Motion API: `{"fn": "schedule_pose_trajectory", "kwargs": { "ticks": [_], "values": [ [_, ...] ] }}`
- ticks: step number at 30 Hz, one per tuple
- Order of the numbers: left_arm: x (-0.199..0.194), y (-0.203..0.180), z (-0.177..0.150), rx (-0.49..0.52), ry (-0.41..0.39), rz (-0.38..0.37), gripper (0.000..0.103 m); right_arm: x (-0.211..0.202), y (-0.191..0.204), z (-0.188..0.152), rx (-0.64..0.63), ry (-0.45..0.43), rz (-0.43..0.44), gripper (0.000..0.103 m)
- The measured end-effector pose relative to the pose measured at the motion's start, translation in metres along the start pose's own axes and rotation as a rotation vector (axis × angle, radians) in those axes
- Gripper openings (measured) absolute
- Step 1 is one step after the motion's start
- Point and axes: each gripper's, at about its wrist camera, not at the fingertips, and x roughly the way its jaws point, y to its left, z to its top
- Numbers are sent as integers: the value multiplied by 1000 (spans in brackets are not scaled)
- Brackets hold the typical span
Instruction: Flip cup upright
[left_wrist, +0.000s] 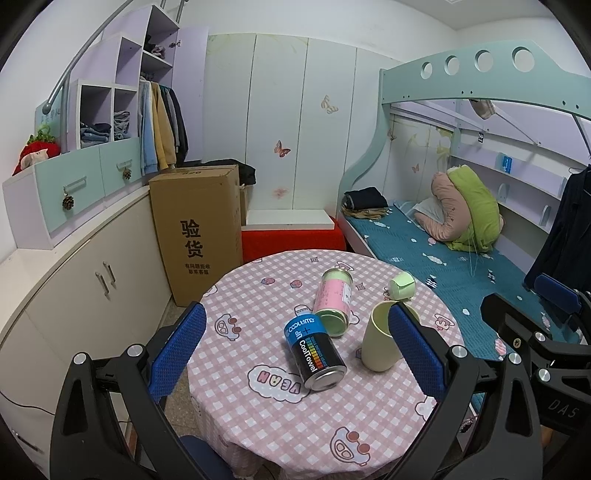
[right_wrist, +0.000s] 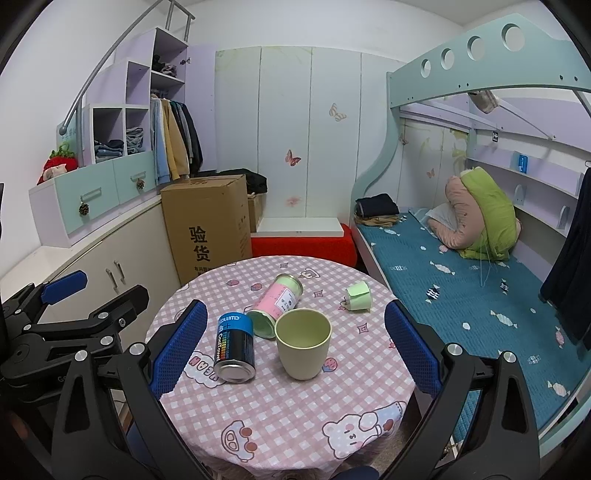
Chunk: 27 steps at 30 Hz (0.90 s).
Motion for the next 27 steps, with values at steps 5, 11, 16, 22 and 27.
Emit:
{"fn": "schedule_pose_trajectory", "kwargs": {
  "ticks": [5, 11, 16, 22, 27],
  "values": [
    [0, -1, -1, 7, -8, 6, 95, 5, -4, 0, 2, 5, 2, 97],
    [0, -2, 0, 10, -30, 9, 95, 8, -6, -1, 4, 8, 3, 97],
    [-1, -3, 1, 14, -32, 14, 95, 11, -7, -1, 5, 8, 2, 97],
    [-1, -3, 0, 15, -30, 17, 95, 12, -8, -2, 5, 10, 2, 97],
    [-1, -3, 0, 16, -30, 18, 95, 12, -8, -1, 5, 11, 3, 97]
  ]
}}
